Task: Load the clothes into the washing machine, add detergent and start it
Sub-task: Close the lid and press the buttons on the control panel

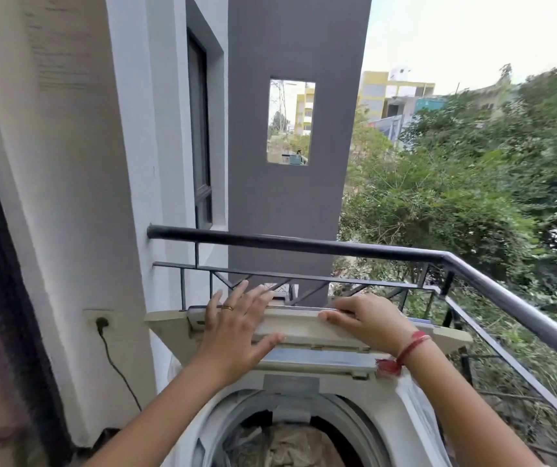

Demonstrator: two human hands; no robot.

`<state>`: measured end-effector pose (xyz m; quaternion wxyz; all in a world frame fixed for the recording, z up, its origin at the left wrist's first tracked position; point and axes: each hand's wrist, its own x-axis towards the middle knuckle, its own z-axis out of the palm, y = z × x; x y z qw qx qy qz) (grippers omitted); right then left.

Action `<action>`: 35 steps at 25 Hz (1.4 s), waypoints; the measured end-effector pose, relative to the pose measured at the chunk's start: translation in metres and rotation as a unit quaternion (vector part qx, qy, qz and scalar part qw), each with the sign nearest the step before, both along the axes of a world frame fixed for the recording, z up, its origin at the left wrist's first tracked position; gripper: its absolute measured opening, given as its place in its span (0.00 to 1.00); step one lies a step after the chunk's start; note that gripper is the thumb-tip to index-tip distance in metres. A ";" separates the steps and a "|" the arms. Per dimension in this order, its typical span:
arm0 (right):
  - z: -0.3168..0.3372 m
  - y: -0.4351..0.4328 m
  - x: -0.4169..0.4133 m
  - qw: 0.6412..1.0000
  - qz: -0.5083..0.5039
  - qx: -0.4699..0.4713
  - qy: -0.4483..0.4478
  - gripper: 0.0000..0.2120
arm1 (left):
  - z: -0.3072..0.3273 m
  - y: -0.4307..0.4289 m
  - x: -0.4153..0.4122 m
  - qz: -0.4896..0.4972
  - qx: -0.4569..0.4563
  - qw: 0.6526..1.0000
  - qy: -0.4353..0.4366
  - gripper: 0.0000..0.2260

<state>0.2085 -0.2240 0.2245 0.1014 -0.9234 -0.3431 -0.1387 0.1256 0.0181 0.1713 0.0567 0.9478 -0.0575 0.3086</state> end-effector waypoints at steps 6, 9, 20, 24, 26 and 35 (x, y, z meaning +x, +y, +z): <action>-0.054 -0.019 -0.074 0.998 0.032 -0.025 0.052 0.40 | -0.063 -0.019 -0.070 0.018 0.039 0.999 -0.008 0.30; -0.103 -0.025 -0.122 0.991 0.030 -0.080 0.100 0.36 | -0.121 -0.037 -0.111 0.036 0.030 0.996 0.078 0.30; -0.225 -0.020 -0.172 0.987 -0.077 -0.094 0.104 0.20 | -0.222 -0.109 -0.146 -0.033 0.050 0.975 0.215 0.41; -0.247 -0.025 -0.174 0.993 -0.058 -0.054 0.089 0.16 | -0.231 -0.118 -0.145 -0.035 0.044 0.977 0.208 0.43; -0.242 -0.031 -0.177 0.986 -0.073 0.019 0.150 0.13 | -0.233 -0.115 -0.146 -0.030 0.052 0.977 0.205 0.43; -0.251 -0.130 -0.245 0.948 -0.276 0.060 0.145 0.36 | -0.231 -0.124 -0.167 -0.081 0.100 0.967 0.219 0.39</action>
